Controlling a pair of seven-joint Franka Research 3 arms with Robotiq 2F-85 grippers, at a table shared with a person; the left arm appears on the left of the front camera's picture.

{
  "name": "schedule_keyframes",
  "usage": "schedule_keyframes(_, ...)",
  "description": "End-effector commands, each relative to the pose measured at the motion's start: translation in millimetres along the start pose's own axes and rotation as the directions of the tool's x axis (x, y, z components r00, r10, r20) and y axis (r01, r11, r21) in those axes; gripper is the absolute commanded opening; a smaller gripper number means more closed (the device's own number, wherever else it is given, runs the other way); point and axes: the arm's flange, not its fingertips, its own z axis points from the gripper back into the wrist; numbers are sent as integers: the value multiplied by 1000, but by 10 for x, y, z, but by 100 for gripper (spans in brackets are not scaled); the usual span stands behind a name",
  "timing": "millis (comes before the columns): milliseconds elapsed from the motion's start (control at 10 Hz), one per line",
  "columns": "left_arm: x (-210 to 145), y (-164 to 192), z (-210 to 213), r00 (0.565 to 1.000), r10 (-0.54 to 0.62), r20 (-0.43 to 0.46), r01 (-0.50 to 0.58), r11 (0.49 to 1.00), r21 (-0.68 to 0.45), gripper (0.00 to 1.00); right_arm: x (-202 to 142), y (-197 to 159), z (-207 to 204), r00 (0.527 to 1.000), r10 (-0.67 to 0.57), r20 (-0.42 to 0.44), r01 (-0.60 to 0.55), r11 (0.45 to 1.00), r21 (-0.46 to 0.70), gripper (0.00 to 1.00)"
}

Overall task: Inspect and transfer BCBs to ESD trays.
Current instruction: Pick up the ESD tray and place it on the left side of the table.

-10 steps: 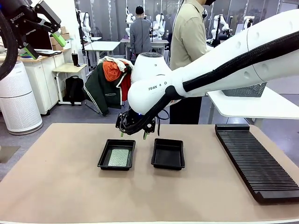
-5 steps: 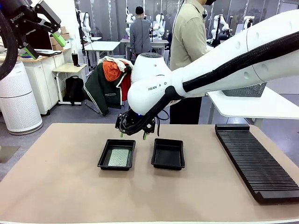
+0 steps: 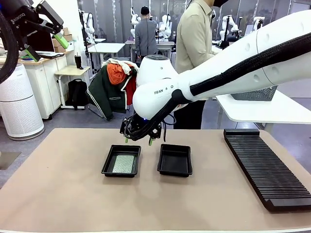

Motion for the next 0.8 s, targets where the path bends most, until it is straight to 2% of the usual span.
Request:
schedule_keyframes(0,-8,18,16,1000,-2,-10,2,1000,11,100,-8,-6,-12,1000,0,8,0,1000,-2,100)
schedule_keyframes(700,-8,18,16,1000,-2,-10,2,1000,11,100,-8,-6,-12,1000,0,8,0,1000,-2,100)
